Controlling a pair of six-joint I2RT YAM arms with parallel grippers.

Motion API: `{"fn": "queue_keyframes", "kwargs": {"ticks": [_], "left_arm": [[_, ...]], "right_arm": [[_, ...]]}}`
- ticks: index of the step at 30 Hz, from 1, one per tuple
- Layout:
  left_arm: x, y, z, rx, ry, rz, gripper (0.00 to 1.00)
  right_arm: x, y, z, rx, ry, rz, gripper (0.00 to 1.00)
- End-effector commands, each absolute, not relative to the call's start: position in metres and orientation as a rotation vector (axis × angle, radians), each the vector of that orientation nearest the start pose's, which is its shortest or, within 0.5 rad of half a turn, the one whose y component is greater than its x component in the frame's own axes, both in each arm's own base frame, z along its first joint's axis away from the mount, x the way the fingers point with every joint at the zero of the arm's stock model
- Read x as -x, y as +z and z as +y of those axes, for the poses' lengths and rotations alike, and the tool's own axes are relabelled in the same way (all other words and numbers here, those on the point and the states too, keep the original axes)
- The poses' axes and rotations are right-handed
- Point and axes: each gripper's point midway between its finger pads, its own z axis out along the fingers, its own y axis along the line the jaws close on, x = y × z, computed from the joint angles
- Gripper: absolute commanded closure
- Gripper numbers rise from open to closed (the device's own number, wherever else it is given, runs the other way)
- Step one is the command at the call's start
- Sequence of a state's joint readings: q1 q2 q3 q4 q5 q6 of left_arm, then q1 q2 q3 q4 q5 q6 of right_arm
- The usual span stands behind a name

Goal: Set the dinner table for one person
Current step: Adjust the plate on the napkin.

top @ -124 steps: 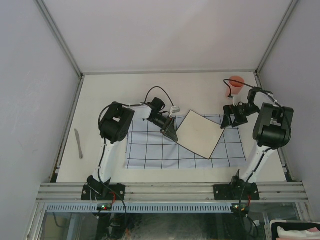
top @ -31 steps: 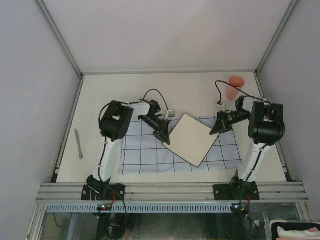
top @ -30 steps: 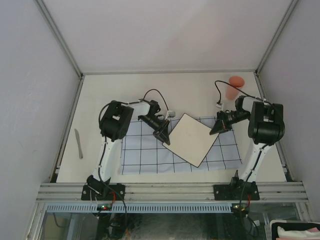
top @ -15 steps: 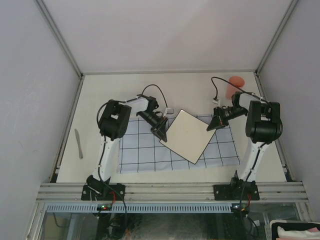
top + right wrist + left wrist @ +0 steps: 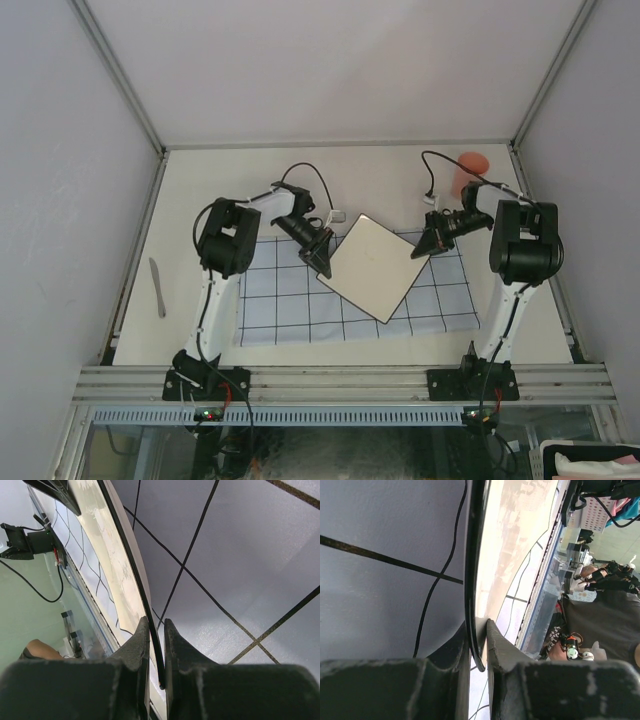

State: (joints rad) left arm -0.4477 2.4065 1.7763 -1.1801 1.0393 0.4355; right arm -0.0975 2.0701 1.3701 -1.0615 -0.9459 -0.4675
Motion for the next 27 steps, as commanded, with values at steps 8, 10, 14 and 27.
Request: {"fn": "queue_keyframes", "kwargs": {"ticks": [8, 10, 14, 27], "left_arm": [[-0.279, 0.085, -0.303, -1.176, -1.742, 2.494, 1.00], [-0.278, 0.089, -0.303, -1.183, -1.752, 2.489, 1.00], [-0.276, 0.096, -0.303, -1.171, -1.789, 2.479, 1.00], [-0.274, 0.114, -0.299, -1.164, -1.777, 2.481, 1.00]], "right_arm": [[-0.329, 0.046, 0.104, 0.432, 1.255, 2.751, 1.00], [-0.331, 0.049, 0.106, 0.441, 1.255, 2.749, 1.00], [-0.333, 0.052, 0.108, 0.446, 1.262, 2.750, 1.00], [-0.330, 0.058, 0.116, 0.475, 1.285, 2.757, 1.00]]}}
